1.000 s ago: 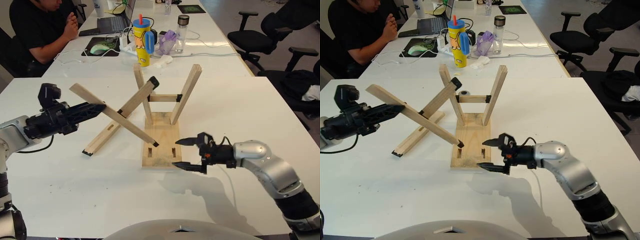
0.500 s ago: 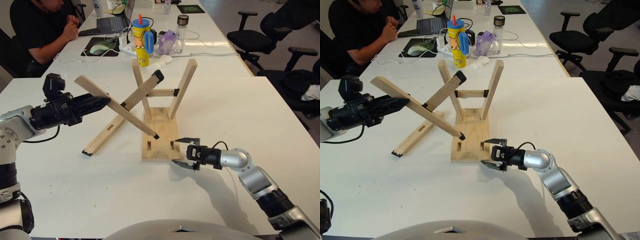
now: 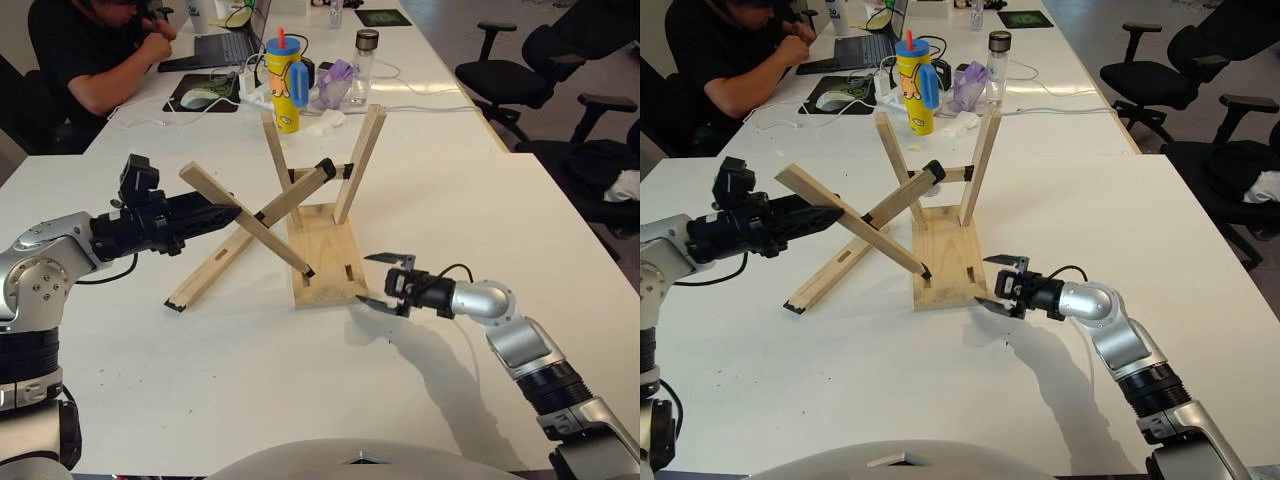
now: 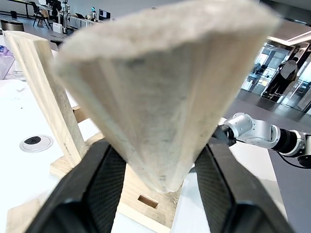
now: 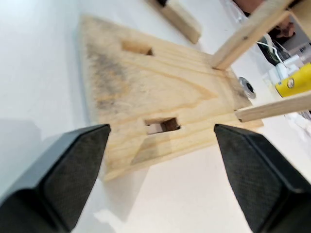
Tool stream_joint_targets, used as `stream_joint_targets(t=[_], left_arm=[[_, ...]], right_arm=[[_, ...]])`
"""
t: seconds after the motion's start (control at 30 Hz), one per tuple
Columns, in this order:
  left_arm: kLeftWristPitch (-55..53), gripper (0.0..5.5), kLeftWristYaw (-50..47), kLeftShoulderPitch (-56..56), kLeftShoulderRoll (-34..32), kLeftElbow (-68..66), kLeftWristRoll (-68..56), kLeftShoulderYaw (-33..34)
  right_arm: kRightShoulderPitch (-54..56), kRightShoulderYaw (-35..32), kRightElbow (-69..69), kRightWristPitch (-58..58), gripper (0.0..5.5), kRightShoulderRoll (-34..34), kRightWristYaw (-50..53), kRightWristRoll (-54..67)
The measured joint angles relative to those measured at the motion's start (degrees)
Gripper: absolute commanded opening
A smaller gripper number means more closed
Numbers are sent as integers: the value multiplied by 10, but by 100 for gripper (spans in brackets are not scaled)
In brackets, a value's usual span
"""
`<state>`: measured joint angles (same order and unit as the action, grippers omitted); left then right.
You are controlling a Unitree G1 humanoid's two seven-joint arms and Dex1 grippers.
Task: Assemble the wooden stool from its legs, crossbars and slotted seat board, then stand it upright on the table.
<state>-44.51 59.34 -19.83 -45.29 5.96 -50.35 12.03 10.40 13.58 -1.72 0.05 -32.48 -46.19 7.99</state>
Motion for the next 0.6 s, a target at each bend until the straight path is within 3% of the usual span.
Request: stream_joint_targets(t=[0.1, 0.33, 0.6], left_arm=[[22, 207, 9, -1, 1, 2, 32, -22], [88, 207, 52, -27, 1, -14, 111, -78], [144, 207, 91, -67, 12, -35, 166, -129]], right_arm=[[-3, -16, -72, 117, 396, 55, 15, 102], [-45, 27, -96, 213, 396, 77, 58, 81], [-42, 65, -65, 225, 396, 79, 59, 29]])
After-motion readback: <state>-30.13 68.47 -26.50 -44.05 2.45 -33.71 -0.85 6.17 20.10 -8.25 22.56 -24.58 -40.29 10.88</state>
